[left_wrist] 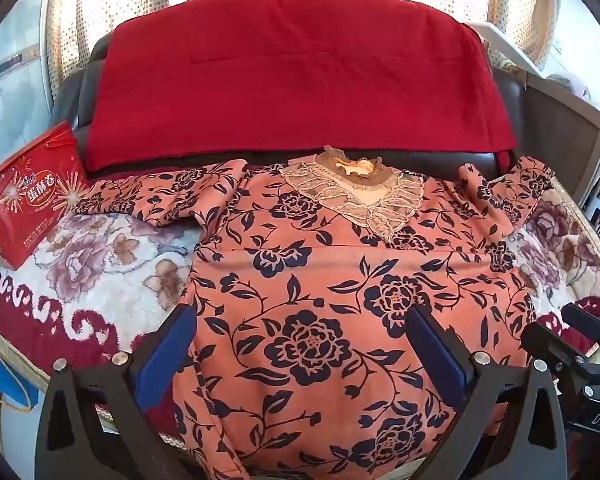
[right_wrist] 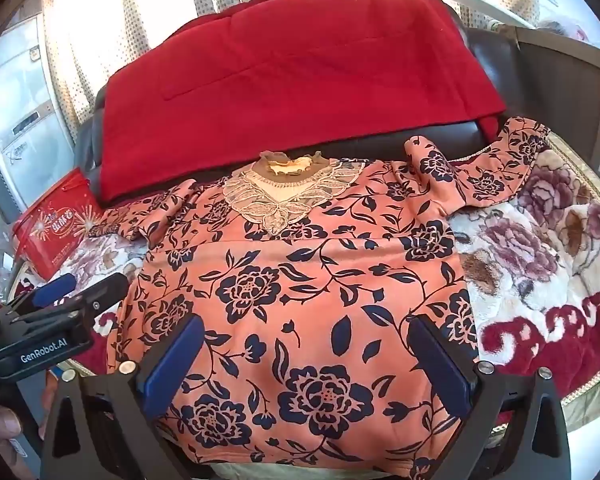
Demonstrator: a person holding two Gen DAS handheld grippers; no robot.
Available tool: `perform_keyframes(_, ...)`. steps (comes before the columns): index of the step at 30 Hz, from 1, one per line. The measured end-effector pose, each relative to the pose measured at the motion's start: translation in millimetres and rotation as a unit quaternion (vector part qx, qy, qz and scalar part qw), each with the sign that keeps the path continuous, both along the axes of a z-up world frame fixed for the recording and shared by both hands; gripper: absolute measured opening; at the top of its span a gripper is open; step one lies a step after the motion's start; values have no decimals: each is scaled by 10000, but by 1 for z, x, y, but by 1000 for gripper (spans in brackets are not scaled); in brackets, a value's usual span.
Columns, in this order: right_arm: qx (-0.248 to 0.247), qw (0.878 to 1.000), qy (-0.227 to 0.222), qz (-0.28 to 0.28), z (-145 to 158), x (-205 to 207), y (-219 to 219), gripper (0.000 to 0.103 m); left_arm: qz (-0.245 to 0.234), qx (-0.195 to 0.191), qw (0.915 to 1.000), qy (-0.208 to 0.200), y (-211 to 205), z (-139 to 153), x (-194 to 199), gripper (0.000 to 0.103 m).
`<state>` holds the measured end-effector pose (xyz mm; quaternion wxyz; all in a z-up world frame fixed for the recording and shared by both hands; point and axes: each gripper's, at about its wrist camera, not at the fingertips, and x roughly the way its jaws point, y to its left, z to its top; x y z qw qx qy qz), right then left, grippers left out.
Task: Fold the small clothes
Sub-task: 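Move both grippers over the orange floral blouse toward its sleeves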
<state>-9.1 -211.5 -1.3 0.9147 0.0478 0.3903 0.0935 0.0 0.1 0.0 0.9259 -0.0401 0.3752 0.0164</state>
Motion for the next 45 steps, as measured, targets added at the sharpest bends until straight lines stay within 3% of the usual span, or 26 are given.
perform_keyframes(14, 138, 9999, -22, -63, -8, 6, -9, 103, -84, 305, 9994, 103, -3, -7, 0, 103)
perform_keyframes(45, 297, 9992, 111, -260, -24, 22, -31, 103, -245, 559, 9973, 406, -21, -33, 14, 103)
